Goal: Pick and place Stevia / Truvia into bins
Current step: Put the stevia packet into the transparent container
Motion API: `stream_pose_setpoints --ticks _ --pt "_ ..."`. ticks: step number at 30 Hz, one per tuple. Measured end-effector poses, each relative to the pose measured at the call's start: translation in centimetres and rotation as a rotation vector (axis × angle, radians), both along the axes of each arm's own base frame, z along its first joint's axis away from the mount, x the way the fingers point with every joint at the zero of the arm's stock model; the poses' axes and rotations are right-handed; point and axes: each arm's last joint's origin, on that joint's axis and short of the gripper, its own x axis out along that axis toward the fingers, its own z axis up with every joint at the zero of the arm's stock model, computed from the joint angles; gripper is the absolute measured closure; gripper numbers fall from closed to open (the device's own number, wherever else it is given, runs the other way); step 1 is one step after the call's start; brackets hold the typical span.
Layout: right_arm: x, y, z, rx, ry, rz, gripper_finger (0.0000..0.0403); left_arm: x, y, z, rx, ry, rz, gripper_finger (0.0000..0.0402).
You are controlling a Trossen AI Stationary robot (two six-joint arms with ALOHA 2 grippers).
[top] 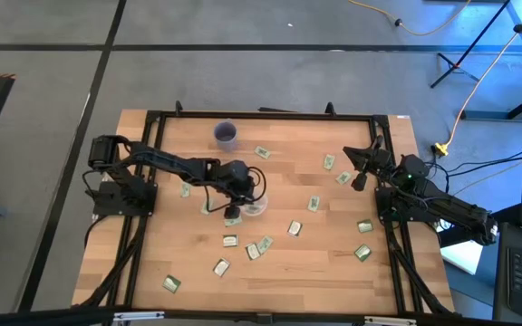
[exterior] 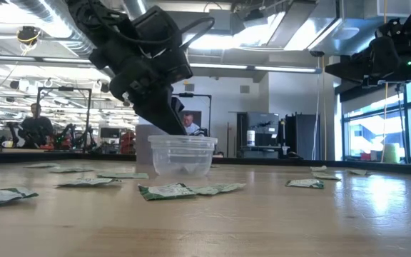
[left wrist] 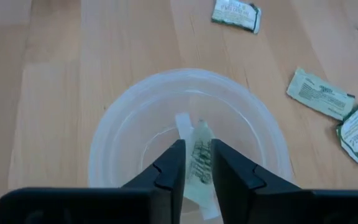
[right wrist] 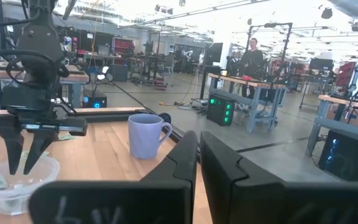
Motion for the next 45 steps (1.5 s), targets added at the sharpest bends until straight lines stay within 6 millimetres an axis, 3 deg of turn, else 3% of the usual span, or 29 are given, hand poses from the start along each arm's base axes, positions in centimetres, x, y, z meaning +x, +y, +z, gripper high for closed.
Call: stream_pose_setpoints --ticks 9,16,20,25,28,33,38,41,45 --pt "0.0 0.0 0.3 -0.031 -0.020 -0.002 0.0377 0.3 0.0 0.4 0.003 -0.032 0.000 0.0309" --pt "0.0 0.0 0.3 -0.035 -0.019 -0.003 0.0377 1.2 0.1 2.1 0.000 0.012 0.001 0.0307" --pt "0.0 0.0 0.3 -0.034 -0.019 -0.003 0.0377 1.0 0.2 3.4 0.005 0.173 0.017 0.0308" --pt "0.0 0.0 0.3 -0.032 -0.015 -0.003 0.0377 -1.0 0.6 4.5 0.104 0.504 0.180 0.0307" --pt "0.0 0.0 0.2 -0.030 -0.012 -0.003 0.0377 -2.2 0.8 4.9 0.116 0.581 0.255 0.0308" --pt "0.0 0.0 0.2 -0.027 -0.005 -0.003 0.0377 -3.9 0.7 5.6 0.092 0.545 0.279 0.0308" --pt "0.0 0.0 0.1 -0.024 0.000 -0.003 0.0377 -5.1 0.4 5.6 -0.005 0.377 0.258 0.0307" --pt "0.0 0.0 0.1 -0.023 0.001 -0.003 0.0377 -5.1 -0.5 5.0 -0.093 0.297 0.186 0.0307" --pt "0.0 0.0 0.1 -0.023 0.002 -0.003 0.0377 -5.7 -1.8 3.2 -0.057 0.323 0.111 0.0303"
